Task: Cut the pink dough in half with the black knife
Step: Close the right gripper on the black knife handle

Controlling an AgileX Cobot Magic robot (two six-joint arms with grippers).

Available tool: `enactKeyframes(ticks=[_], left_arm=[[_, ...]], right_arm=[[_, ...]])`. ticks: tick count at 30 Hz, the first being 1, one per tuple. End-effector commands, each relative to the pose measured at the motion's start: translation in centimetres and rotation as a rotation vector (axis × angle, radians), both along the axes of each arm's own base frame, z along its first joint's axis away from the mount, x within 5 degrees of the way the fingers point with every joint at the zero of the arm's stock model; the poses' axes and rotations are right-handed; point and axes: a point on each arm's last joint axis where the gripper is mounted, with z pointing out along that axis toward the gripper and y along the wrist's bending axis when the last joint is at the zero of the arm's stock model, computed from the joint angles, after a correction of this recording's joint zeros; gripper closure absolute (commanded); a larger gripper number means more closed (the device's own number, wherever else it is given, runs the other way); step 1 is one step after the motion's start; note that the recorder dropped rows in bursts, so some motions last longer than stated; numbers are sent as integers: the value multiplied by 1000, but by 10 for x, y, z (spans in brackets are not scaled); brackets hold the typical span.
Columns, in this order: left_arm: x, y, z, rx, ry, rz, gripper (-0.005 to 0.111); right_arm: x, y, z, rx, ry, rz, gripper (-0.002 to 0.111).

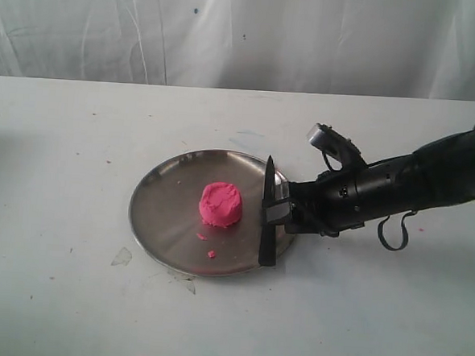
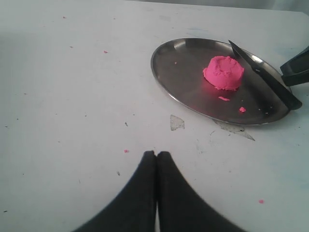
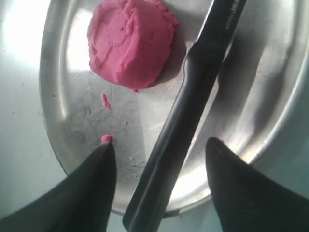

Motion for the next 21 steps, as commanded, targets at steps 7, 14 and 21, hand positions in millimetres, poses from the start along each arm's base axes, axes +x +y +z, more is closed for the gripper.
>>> enactKeyframes(ticks=[7, 14, 21], left_arm=[[0, 0, -1, -7, 0, 5, 107], [0, 0, -1, -7, 0, 5, 107], [0, 0, -1, -7, 0, 5, 107]], right_arm=[[9, 17, -15, -55, -7, 57, 56], [13, 17, -18, -69, -1, 48, 56], [14, 17, -30, -80, 53, 28, 56]])
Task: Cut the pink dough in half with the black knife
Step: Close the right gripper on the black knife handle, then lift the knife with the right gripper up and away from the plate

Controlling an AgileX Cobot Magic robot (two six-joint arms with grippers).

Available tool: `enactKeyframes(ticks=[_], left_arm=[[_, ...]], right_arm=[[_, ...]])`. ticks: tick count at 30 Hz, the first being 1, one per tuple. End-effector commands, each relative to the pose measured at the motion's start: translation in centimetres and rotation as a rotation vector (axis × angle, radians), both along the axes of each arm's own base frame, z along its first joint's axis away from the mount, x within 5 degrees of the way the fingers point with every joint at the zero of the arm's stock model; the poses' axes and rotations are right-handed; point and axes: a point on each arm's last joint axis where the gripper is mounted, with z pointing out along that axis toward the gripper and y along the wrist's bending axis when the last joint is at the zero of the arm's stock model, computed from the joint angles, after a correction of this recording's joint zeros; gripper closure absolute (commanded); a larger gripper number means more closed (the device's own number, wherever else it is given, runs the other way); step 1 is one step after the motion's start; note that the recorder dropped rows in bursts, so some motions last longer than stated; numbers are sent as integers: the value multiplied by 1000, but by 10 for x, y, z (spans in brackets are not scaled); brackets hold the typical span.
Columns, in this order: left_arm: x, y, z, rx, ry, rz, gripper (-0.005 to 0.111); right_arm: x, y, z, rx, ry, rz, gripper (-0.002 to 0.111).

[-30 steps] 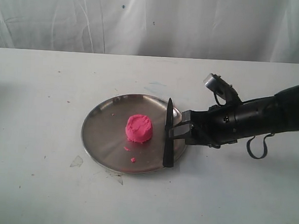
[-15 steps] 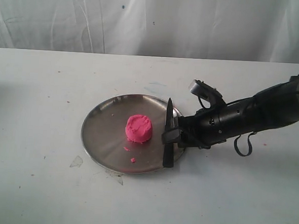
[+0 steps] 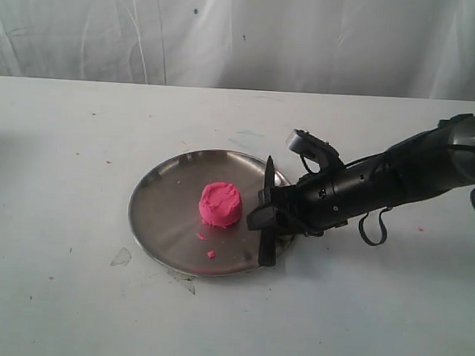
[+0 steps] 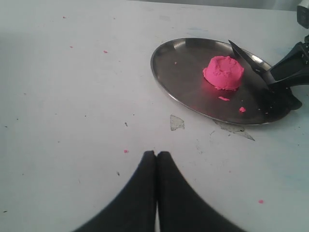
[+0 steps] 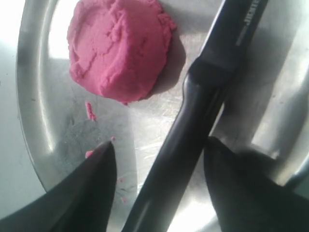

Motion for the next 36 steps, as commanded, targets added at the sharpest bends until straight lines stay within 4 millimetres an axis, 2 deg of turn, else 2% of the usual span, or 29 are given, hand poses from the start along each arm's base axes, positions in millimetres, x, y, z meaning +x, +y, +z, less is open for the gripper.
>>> enactKeyframes(ticks=[1, 12, 24, 34, 36], left_arm=[[0, 0, -1, -7, 0, 5, 107], [0, 0, -1, -7, 0, 5, 107], [0, 0, -1, -7, 0, 5, 107], [0, 0, -1, -7, 0, 5, 107], [0, 0, -1, -7, 0, 5, 107]], right_arm=[[0, -2, -12, -31, 37, -13, 56], [0, -5, -18, -61, 85, -75, 66], [1, -5, -18, -68, 84, -82, 88], [2, -5, -17, -54, 86, -101, 89], [4, -4, -11, -44, 71, -103, 89]])
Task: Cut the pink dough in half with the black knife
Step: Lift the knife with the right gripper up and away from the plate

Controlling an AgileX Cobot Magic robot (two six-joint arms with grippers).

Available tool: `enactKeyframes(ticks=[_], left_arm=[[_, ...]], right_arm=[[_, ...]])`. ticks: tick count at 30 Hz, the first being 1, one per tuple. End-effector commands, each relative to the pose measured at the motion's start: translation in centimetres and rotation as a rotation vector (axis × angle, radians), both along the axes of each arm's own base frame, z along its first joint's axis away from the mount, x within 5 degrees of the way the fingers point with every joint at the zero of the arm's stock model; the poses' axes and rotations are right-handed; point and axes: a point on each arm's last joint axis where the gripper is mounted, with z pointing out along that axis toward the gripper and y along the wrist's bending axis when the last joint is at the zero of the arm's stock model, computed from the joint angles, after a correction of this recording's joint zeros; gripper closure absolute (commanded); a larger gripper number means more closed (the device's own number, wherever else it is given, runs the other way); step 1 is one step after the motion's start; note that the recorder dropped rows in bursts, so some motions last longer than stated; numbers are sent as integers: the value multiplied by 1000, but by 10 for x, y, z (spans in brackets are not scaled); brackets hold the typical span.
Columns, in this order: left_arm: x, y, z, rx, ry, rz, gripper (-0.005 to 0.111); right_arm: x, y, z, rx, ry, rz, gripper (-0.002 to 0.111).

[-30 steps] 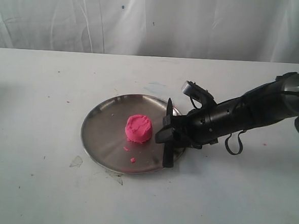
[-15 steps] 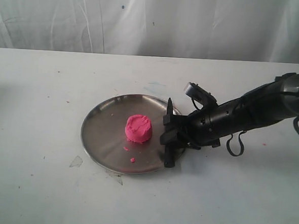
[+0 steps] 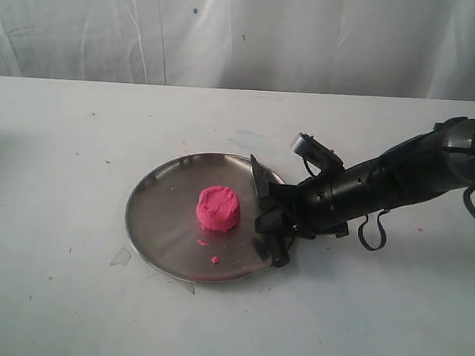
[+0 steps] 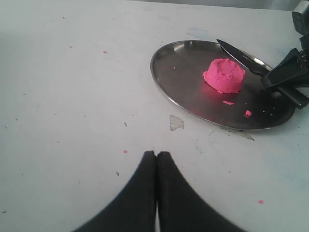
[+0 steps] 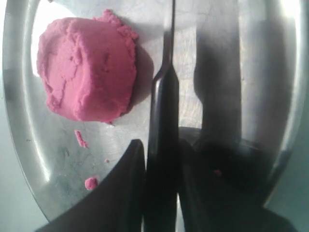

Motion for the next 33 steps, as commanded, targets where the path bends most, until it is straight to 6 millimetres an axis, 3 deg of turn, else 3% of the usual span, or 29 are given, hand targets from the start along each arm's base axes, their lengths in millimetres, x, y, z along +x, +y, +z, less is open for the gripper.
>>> enactKeyframes(ticks=[1, 6, 12, 14, 16, 23, 33], left_arm=[[0, 0, -1, -7, 0, 5, 107], [0, 0, -1, -7, 0, 5, 107], [0, 0, -1, -7, 0, 5, 107], [0, 0, -1, -7, 0, 5, 107], [0, 0, -1, -7, 0, 5, 107], [0, 0, -1, -7, 0, 5, 107], [0, 0, -1, -7, 0, 5, 107]], right_arm=[[1, -2, -1, -37, -28, 14, 89], [4, 2, 24, 9, -82, 43, 89], [-3, -1, 83, 19, -255, 70, 89], [-8, -3, 102, 6, -310, 88, 97], [-10, -4, 109, 1, -337, 87, 102], [-20, -10, 122, -17, -380, 51, 103], [-62, -25, 133, -88, -474, 44, 103]])
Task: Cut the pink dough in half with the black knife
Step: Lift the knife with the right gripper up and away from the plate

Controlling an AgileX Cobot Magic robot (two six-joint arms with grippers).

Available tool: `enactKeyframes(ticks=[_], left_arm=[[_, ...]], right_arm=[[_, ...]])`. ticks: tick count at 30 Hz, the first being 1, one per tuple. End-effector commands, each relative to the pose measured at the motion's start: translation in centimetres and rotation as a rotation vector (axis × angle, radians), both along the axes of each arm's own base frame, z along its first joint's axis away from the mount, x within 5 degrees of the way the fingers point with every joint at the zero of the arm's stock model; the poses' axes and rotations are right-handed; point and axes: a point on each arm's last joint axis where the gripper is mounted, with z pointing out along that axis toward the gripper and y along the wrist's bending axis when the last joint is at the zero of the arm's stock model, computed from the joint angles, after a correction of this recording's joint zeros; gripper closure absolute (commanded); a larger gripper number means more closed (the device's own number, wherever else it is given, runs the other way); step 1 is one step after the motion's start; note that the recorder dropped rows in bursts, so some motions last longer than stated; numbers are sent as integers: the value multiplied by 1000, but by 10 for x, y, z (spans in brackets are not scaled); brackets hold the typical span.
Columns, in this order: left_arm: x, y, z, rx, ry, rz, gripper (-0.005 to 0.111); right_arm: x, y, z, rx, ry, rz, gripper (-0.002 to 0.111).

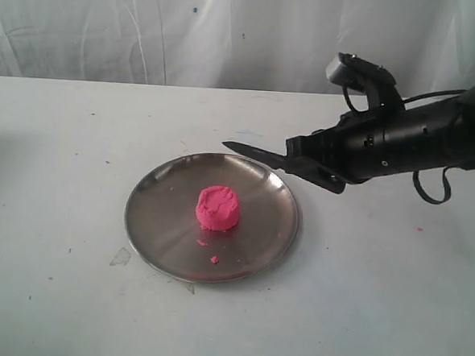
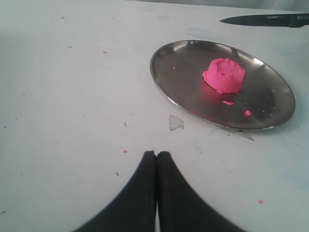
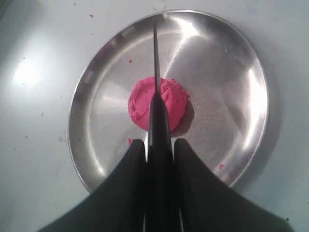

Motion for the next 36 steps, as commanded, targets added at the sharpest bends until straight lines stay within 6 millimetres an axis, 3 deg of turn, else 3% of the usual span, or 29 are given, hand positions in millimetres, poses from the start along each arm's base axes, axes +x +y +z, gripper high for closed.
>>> enactKeyframes(ticks=[1, 12, 28, 33, 36], left_arm=[[0, 0, -1, -7, 0, 5, 107], [0, 0, -1, -7, 0, 5, 107], [1, 1, 3, -25, -43, 21, 107], [4, 1, 20, -612, -66, 138, 107], [5, 2, 21, -631, -74, 145, 107]], right_arm=[[-20, -4, 10, -27, -68, 3, 103], [-55, -4, 43, -16, -219, -11, 103], [-81, -11, 59, 21, -276, -8, 103], [-86, -10, 62, 36, -271, 21, 103], [-88, -8, 62, 54, -255, 41, 103]])
